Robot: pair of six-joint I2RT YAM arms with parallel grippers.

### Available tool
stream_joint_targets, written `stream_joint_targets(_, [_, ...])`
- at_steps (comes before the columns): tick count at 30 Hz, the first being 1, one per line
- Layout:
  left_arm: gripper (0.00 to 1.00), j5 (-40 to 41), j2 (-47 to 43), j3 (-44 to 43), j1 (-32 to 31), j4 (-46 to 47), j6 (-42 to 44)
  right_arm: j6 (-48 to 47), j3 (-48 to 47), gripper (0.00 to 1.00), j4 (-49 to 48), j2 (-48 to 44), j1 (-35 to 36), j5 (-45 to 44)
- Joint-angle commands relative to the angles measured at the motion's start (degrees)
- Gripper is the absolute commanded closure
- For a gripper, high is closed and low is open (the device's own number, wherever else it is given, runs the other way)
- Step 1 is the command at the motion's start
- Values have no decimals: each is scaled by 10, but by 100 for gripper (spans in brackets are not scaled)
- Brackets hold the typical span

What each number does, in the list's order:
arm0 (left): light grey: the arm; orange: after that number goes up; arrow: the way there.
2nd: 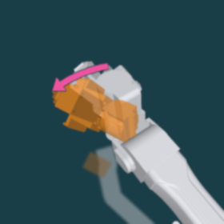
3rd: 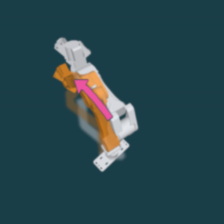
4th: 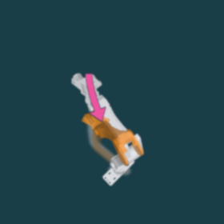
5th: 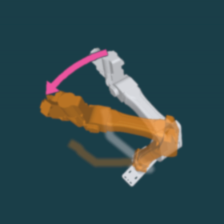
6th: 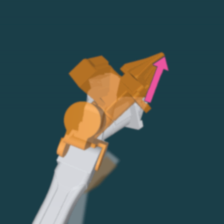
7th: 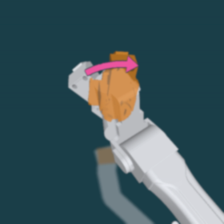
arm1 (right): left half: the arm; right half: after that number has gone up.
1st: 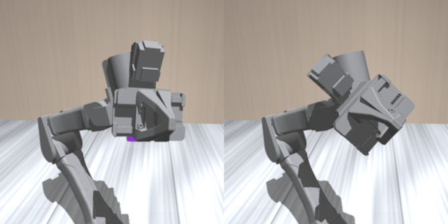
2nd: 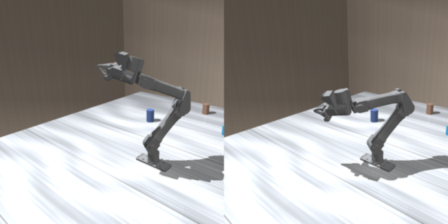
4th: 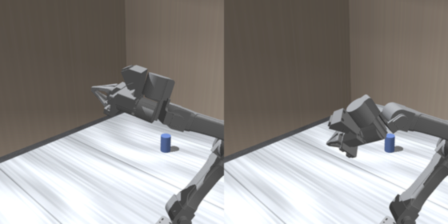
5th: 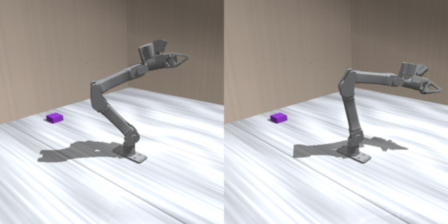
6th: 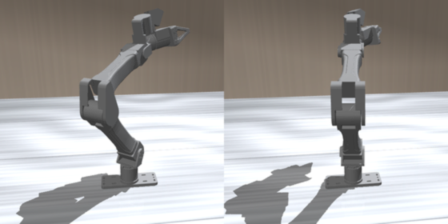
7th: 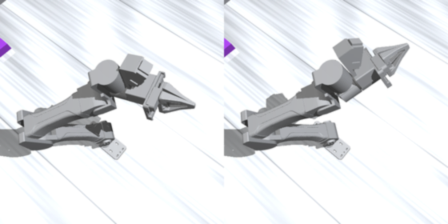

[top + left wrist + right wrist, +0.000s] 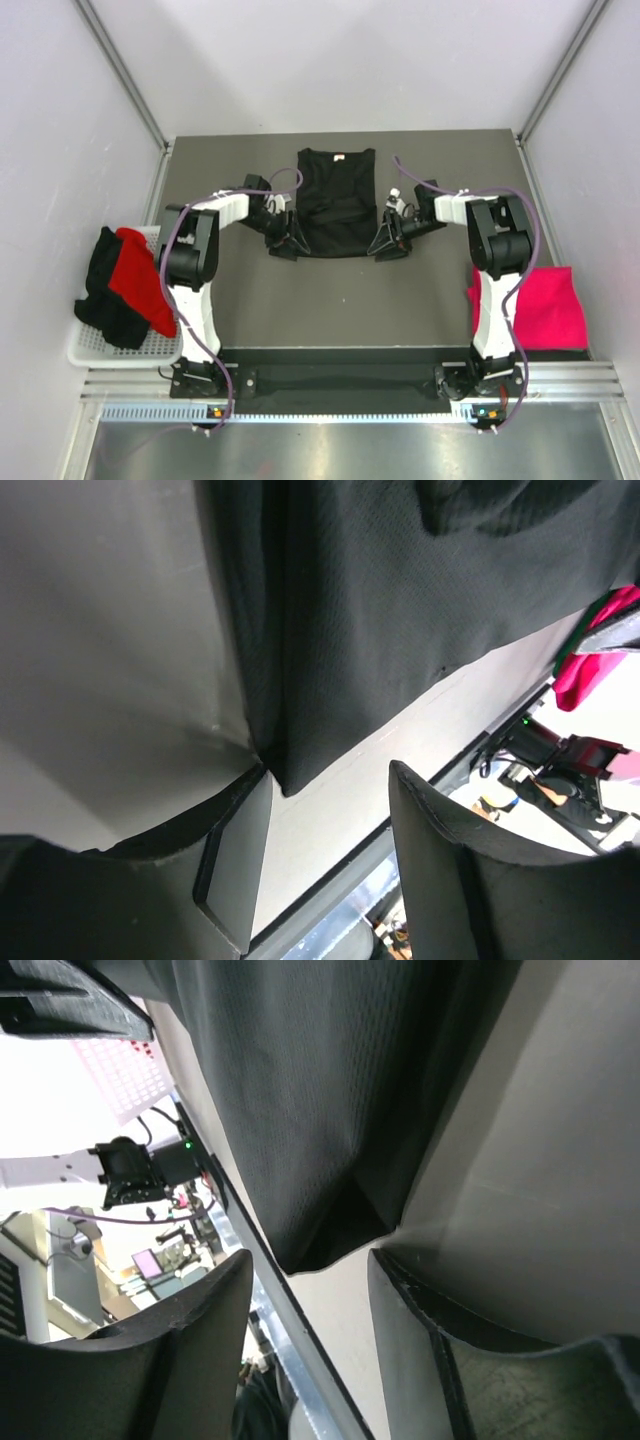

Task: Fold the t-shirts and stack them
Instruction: Fold the tshirt

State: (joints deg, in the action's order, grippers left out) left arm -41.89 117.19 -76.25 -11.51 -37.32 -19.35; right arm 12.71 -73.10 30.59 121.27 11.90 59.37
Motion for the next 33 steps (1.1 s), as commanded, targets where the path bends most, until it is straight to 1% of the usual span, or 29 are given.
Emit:
stream_joint_targets(1, [44,31,29,-13,-9,5,14,-3,-26,50,-22,13,5,-5])
stream_joint_targets(4, [46,34,30,-14,-11,5,15,-1,-27,56,-26,19,4,-2])
stream_joint_targets(5, [50,35,30,-14,-11,5,15,0,-26,60,-28,19,4,-3])
stream_joint_targets(8, [55,44,30,-13,-11,5,17,11,-16,63,-43,18,3,-14])
stream_joint_targets(10, [60,47,29,-14,-11,5,17,21,-8,64,-61,20,3,-12])
stream_joint_targets(11, [63,47,30,-14,-11,7,17,31,-6,70,-69,21,4,-10])
stream_joint_targets(12, [70,46,31,-14,-11,8,16,34,-6,76,-76,24,5,-10])
stream_joint_targets(14, [81,50,31,-15,-11,10,14,34,-7,85,-85,26,5,-13])
stream_joint_targets(15, [89,51,30,-16,-11,15,13,35,-7,86,-89,26,4,-8])
stream_joint_targets(17, [97,53,30,-18,-11,17,14,38,-6,90,-98,19,8,-3])
stream_joint_targets(18, [100,56,25,-19,-11,19,16,36,-6,92,-98,14,7,-1])
stream_joint_targets(19, [100,58,20,-21,-11,19,19,34,-3,94,-98,7,8,-1])
stream_joint_targets(20, [100,66,11,-22,-11,19,21,30,-1,98,-97,-9,8,0])
stream_joint_targets(21, [100,72,-11,-23,-11,20,27,27,3,100,-96,-20,6,0])
stream_joint_targets(27, [100,73,-107,-36,-11,15,39,5,26,100,-75,-125,-15,9])
stream_joint_targets(33, [100,73,-162,-58,-14,0,40,11,55,100,-66,-230,-39,12])
